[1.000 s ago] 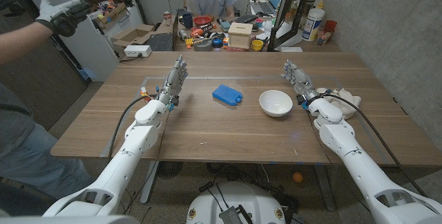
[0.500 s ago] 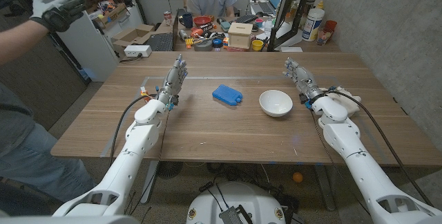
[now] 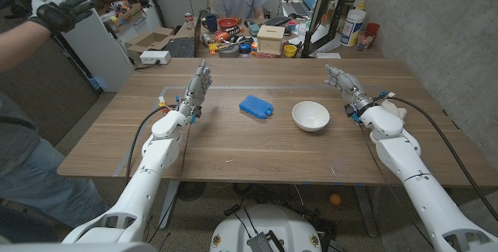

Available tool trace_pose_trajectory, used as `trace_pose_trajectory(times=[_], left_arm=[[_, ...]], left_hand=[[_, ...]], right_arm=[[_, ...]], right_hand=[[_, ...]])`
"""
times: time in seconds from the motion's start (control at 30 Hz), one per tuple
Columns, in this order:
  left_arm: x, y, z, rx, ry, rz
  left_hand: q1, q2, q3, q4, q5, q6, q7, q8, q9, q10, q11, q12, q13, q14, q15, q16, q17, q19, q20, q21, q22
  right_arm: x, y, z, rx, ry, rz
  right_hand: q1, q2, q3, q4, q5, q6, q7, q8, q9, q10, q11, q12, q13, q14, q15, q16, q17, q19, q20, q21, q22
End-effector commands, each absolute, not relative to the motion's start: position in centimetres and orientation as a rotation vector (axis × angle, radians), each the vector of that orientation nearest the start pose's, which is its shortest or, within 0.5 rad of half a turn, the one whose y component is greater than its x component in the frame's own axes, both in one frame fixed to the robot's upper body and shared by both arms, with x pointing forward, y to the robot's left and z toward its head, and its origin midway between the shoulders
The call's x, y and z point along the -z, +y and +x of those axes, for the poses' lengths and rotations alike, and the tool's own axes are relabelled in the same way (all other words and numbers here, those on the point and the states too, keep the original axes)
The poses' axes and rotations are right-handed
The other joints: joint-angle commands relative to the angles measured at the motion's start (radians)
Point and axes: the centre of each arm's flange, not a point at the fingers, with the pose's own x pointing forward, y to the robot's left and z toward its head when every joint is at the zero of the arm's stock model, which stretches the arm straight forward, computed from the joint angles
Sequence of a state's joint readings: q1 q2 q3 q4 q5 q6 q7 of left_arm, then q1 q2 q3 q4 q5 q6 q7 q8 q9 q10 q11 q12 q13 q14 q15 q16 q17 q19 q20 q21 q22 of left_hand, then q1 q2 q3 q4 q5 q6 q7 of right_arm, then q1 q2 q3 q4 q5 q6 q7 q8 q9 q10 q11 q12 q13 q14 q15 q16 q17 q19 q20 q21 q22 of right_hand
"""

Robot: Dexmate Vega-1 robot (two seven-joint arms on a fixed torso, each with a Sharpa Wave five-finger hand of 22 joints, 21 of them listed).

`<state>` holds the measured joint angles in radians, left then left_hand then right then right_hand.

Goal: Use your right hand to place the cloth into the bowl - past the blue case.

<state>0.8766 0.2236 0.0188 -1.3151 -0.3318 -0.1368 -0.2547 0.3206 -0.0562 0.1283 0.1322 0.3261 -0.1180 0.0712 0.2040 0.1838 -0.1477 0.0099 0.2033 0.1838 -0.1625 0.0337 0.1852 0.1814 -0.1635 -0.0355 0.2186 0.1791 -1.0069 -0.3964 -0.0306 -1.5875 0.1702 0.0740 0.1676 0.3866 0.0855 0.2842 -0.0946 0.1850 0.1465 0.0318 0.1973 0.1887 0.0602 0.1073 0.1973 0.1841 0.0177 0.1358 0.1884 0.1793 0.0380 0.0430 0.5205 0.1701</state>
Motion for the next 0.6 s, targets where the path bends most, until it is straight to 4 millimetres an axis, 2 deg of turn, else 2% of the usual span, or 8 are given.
trace_pose_trajectory(times=[0.03, 0.6], left_arm=[[1.5, 29.0, 65.6, 0.227, -0.589, -0.03], [1.4, 28.4, 66.0, 0.247, -0.579, -0.021]], left_hand=[[0.007, 0.001, 0.001, -0.007, 0.009, -0.002, -0.012, 0.001, 0.003, -0.003, -0.005, 0.004, 0.004, -0.002, -0.009, 0.005, 0.003, -0.011, -0.024, -0.002, 0.003], [0.01, 0.005, -0.002, -0.008, 0.011, 0.0, -0.014, 0.0, 0.003, -0.005, -0.006, 0.003, 0.004, -0.003, -0.008, 0.004, 0.003, -0.016, -0.02, -0.005, 0.003]], right_arm=[[-0.9, -32.7, 57.9, -0.06, -0.641, -0.435], [-0.5, -34.6, 56.1, 0.017, -0.614, -0.526]], right_hand=[[0.012, 0.0, 0.002, -0.008, 0.001, 0.001, -0.01, -0.001, 0.004, -0.01, -0.001, 0.0, 0.004, -0.009, 0.0, -0.004, 0.003, -0.016, 0.0, -0.007, 0.003], [0.02, -0.002, 0.001, -0.017, 0.002, 0.013, -0.024, 0.004, 0.005, 0.002, -0.006, 0.009, 0.006, -0.019, -0.005, -0.004, 0.003, -0.036, 0.006, -0.026, 0.003]])
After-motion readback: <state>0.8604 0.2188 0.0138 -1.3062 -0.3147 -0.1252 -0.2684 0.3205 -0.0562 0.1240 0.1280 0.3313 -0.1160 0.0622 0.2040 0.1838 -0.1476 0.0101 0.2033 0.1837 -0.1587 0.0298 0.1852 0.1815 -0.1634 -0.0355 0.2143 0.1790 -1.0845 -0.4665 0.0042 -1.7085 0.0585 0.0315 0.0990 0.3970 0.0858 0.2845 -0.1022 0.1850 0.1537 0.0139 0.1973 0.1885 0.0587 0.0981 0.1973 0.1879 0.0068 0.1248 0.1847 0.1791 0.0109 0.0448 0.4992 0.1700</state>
